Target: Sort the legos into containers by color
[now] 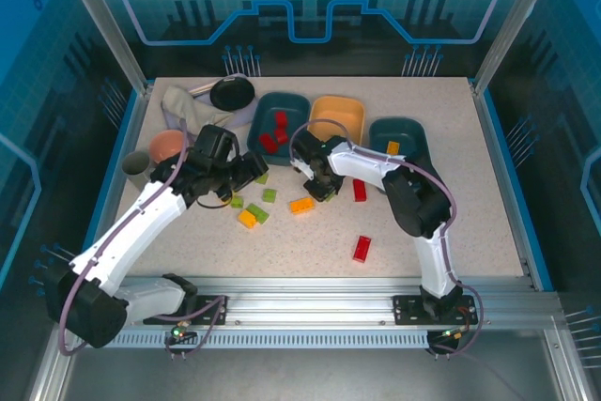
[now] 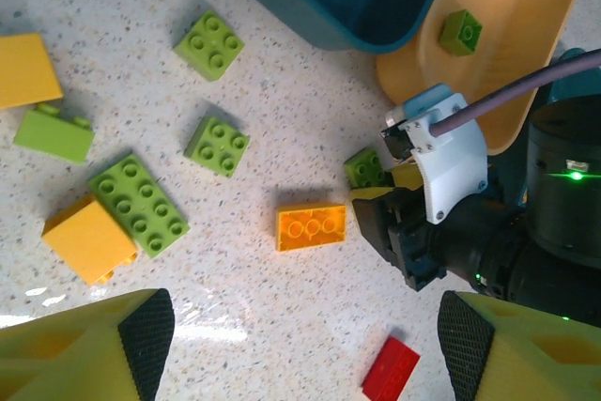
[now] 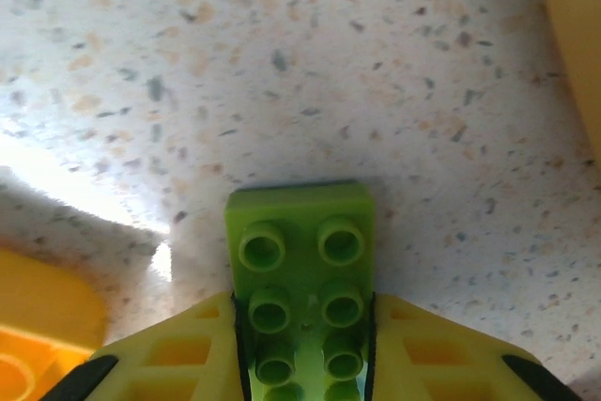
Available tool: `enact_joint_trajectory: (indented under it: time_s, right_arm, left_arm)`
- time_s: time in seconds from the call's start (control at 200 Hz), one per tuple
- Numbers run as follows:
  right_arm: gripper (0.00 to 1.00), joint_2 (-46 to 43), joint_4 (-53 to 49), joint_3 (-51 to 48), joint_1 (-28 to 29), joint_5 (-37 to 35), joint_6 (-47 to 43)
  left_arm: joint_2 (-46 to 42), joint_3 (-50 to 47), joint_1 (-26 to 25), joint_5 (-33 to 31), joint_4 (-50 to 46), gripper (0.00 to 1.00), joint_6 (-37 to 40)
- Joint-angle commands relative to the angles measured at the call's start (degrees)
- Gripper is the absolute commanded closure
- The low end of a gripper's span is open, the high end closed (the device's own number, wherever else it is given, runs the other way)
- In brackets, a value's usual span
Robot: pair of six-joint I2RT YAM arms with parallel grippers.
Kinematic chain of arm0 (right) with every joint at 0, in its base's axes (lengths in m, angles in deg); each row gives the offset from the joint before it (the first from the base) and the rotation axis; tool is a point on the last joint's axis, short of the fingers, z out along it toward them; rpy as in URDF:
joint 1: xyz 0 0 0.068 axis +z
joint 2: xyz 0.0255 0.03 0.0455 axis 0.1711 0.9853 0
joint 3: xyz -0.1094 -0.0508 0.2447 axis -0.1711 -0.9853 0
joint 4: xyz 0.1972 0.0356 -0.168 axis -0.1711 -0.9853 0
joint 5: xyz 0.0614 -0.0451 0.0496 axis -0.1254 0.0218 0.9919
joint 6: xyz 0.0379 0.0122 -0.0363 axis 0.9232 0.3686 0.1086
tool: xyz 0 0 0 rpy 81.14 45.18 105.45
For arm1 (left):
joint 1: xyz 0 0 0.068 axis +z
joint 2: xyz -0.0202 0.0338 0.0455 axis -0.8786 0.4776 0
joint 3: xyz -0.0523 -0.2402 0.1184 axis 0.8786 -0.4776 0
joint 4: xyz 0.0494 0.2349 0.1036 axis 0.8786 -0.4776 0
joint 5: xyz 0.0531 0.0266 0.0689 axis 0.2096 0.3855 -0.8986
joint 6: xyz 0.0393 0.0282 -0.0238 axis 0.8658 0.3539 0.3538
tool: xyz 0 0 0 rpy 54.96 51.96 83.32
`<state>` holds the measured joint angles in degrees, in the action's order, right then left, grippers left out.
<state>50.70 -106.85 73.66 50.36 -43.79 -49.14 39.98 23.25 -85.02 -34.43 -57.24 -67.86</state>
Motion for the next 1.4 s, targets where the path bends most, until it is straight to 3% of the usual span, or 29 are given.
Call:
enact_joint_trajectory:
  time_s: [0.0,0.265,0.45,0.795,0.97,1.135,1.26,1.39]
  right_arm:
    - [0.79,-6.0,-0.1,-0.7,2.0,1.4,2.5]
    - [0.79,-11.0,-2.4,6.2,-4.9,4.0,8.9]
    - [0.79,-3.0,-3.9,16.3,-11.3,10.0,13.0]
    - [0.77,11.2,-8.1,28.4,-14.2,14.1,14.1]
    - [0.65,12.8,-8.8,29.3,-14.2,14.7,14.6]
    - [0.44,9.2,-9.2,28.3,-14.2,13.6,14.9]
    - [0.42,1.7,-8.3,24.6,-14.3,11.8,15.3]
    - [0.43,-11.0,-4.5,12.7,-14.7,9.1,17.1]
  left_arm:
    - [-2.7,-2.9,-0.9,1.8,1.2,0.23,-0.6]
    - [-0.9,-2.4,-3.1,3.0,5.7,0.23,-0.4]
    - [2.7,0.7,-4.5,3.0,6.6,0.23,0.9]
    - [5.9,2.5,-5.6,3.5,6.0,0.23,1.8]
    - [9.6,3.1,-6.4,6.2,6.3,0.23,3.5]
    - [15.2,6.3,-8.8,6.9,6.5,0.23,5.1]
    - [21.3,10.8,-11.5,7.2,6.4,0.24,5.9]
    - [29.6,17.2,-15.0,6.7,5.1,0.25,7.0]
